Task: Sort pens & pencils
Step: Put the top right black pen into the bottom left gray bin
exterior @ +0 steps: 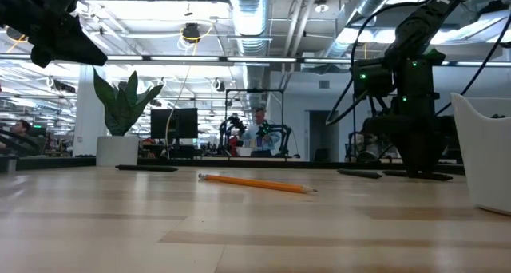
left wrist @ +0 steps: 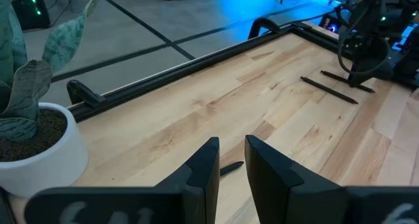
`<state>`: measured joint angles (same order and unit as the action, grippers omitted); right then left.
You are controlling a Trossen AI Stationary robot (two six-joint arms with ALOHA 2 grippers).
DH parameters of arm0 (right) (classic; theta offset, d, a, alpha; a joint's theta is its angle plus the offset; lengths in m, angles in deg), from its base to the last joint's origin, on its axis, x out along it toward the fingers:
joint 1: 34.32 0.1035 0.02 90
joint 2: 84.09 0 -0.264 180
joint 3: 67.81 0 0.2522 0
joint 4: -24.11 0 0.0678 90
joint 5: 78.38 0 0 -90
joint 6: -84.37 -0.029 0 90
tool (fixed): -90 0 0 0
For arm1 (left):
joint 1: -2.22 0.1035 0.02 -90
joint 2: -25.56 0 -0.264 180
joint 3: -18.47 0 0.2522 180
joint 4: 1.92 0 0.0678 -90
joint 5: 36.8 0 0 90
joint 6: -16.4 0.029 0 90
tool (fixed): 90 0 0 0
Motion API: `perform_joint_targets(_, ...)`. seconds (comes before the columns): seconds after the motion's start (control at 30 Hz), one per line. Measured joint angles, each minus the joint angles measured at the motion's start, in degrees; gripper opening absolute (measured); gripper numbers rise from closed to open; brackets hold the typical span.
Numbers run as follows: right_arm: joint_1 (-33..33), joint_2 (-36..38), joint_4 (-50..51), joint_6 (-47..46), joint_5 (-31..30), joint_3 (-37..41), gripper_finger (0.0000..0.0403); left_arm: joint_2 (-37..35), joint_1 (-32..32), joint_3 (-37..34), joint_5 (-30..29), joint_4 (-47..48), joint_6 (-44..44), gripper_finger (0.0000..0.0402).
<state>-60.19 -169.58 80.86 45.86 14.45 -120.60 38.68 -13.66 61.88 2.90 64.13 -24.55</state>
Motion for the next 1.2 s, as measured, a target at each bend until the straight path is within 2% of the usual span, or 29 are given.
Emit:
perform_joint_targets(0.57,0.0,0.0,-0.2,0.0,0.0,0.0,0.0169,0.0,0.0,0.0,0.0,0.0,0.0,0.0064)
perform_joint_targets(1.2,0.0,-0.1,-0.5,0.0,0.0,0.0,0.0096,0.0,0.0,0.0,0.0,0.0,0.0,0.0064)
